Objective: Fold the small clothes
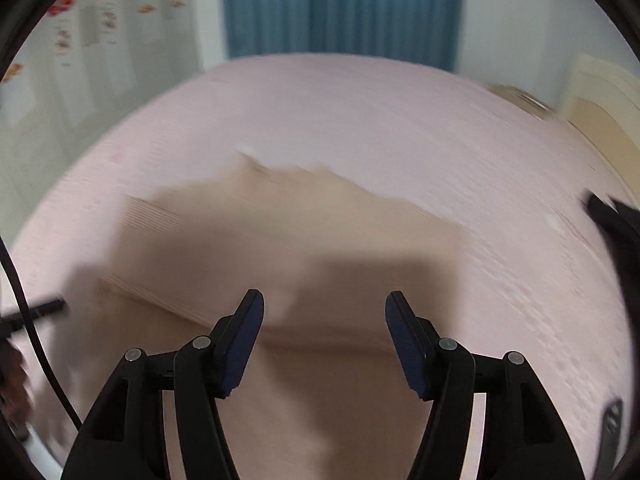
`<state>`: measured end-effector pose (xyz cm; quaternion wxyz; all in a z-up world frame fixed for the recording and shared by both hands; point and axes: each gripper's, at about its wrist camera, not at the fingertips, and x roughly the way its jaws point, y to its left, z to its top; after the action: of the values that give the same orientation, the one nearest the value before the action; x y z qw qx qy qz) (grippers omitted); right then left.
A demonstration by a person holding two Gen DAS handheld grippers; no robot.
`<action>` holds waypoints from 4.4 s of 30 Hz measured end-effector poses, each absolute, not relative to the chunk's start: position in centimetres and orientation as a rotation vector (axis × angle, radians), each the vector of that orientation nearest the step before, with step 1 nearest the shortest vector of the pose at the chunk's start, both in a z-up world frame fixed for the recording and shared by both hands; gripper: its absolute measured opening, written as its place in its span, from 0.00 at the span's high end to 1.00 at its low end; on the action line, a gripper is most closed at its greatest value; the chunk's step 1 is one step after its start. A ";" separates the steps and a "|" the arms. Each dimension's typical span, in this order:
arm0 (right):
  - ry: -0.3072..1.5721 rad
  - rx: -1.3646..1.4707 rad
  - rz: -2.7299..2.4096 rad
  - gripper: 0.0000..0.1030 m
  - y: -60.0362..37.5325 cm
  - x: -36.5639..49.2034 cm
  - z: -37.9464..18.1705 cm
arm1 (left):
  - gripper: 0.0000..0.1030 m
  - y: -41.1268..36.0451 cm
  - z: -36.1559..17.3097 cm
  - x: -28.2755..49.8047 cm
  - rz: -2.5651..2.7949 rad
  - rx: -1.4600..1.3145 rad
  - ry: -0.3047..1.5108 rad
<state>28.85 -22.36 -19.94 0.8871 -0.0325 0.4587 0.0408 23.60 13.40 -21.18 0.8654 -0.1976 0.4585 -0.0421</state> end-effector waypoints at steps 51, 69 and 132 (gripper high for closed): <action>0.918 0.297 0.022 0.55 -31.7 31.0 -27.1 | 0.79 10.0 -21.1 30.7 -0.019 -0.228 0.923; 0.897 0.223 0.021 0.55 -30.5 30.8 -26.8 | 0.82 9.1 -20.9 28.8 -0.045 -0.171 0.935; 0.975 0.116 -0.031 0.42 -29.7 27.7 -20.6 | 0.37 9.7 -18.6 22.5 -0.012 -0.118 0.867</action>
<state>27.75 -29.68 -20.60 0.8817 0.0556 0.4683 -0.0149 22.46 9.65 -18.60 0.9058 -0.0571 0.4198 -0.0058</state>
